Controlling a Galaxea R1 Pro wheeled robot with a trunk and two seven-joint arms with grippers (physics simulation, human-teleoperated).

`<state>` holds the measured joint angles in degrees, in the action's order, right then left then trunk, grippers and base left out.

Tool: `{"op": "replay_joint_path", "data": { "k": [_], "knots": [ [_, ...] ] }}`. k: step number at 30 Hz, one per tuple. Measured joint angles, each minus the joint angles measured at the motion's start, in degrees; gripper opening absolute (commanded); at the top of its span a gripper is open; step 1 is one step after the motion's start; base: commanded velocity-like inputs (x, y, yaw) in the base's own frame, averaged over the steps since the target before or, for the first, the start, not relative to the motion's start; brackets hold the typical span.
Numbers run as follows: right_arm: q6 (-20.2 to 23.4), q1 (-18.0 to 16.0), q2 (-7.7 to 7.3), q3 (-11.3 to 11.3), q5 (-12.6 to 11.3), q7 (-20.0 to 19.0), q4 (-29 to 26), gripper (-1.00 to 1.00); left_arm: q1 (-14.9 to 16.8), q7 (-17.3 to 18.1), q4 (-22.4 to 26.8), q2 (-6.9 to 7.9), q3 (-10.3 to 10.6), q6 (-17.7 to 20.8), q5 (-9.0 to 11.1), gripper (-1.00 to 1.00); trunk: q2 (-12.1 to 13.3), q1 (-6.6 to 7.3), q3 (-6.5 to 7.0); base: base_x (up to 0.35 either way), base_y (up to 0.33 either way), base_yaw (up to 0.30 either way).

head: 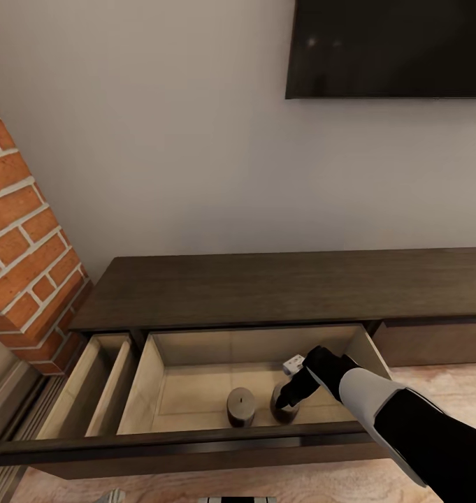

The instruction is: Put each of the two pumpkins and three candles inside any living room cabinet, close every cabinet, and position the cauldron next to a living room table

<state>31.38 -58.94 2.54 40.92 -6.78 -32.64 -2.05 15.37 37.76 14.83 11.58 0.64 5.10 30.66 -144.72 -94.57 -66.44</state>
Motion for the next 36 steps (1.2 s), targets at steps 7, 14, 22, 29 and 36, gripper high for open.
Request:
{"op": "replay_joint_path", "data": {
  "k": [7,14,22,29,36],
  "knots": [
    [-0.1,0.0,-0.06,-0.1,0.0,-0.1,0.0,1.0,0.0,0.0,0.0,0.0,0.0,0.0,0.0,1.0,0.0,0.0,0.0,0.0,0.0,0.0],
    [-0.1,0.0,-0.49,-0.4,-0.2,-1.6,-0.3,1.0,0.0,0.0,0.0,0.0,0.0,0.0,0.0,1.0,0.0,0.0,0.0,0.0,0.0,0.0],
    [-0.1,0.0,-1.38,-0.7,0.1,-14.8,-0.8,1.0,0.0,0.0,0.1,0.02,0.0,0.0,0.0,1.0,0.0,0.0,0.0,0.0,0.0,0.0],
    [-0.1,0.0,-6.33,-0.5,0.3,-28.7,-0.9,1.0,0.0,0.1,0.1,0.13,0.0,0.0,0.1,1.0,0.0,0.0,0.0,0.0,0.0,0.0],
    [-0.1,0.0,-8.56,-0.6,0.3,-32.3,-1.1,1.0,0.0,0.2,0.2,0.17,0.0,0.0,0.1,1.0,0.0,0.0,0.0,0.0,0.0,0.0]
  ]
}}
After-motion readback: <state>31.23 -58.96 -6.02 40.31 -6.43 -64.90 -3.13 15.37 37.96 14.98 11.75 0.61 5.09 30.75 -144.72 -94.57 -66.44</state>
